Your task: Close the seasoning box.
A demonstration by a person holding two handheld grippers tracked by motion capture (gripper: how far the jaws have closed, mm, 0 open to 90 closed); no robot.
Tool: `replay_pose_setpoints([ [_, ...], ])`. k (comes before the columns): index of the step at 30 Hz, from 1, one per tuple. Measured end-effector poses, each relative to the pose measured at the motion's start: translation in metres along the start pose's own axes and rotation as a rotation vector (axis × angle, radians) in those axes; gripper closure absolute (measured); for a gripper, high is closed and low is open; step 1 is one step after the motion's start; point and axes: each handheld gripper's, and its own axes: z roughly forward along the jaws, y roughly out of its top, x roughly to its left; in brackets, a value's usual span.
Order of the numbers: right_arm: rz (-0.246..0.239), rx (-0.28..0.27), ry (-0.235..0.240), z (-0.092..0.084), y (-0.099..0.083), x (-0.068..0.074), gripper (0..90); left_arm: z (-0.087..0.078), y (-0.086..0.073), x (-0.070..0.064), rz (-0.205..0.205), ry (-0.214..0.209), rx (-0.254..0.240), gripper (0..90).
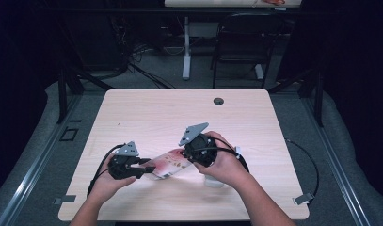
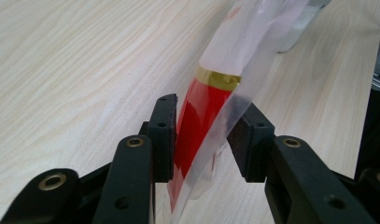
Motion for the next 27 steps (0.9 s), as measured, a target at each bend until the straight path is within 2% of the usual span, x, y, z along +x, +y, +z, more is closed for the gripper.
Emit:
replay_pose_setpoints([
  [5,0.009,-0.008,0.0,-0.001,0.002,-0.001,90.0,-0.005,0.002,-0.001,0.006,0.004,-0.003,62.8],
  [9,0.002,0.007,-0.002,0.0,0.003,-0.001,90.0,-0.008,0.003,-0.002,-0.001,-0.002,-0.032,61.1],
  [12,0.001,0.002,-0.01,0.001,0.003,0.0,90.0,-0.012,0.006,-0.005,0.014,0.006,-0.048,61.0],
  [17,-0.01,0.008,-0.015,0.0,0.007,0.001,90.0,-0.016,0.008,-0.007,0.03,0.024,-0.048,67.5],
  [21,-0.014,0.001,-0.007,-0.002,0.01,0.002,90.0,-0.016,0.007,-0.007,0.044,0.023,-0.048,75.3],
  [27,-0.011,-0.012,0.014,-0.004,0.014,0.003,90.0,-0.011,0.007,-0.008,0.052,0.004,-0.036,79.1],
])
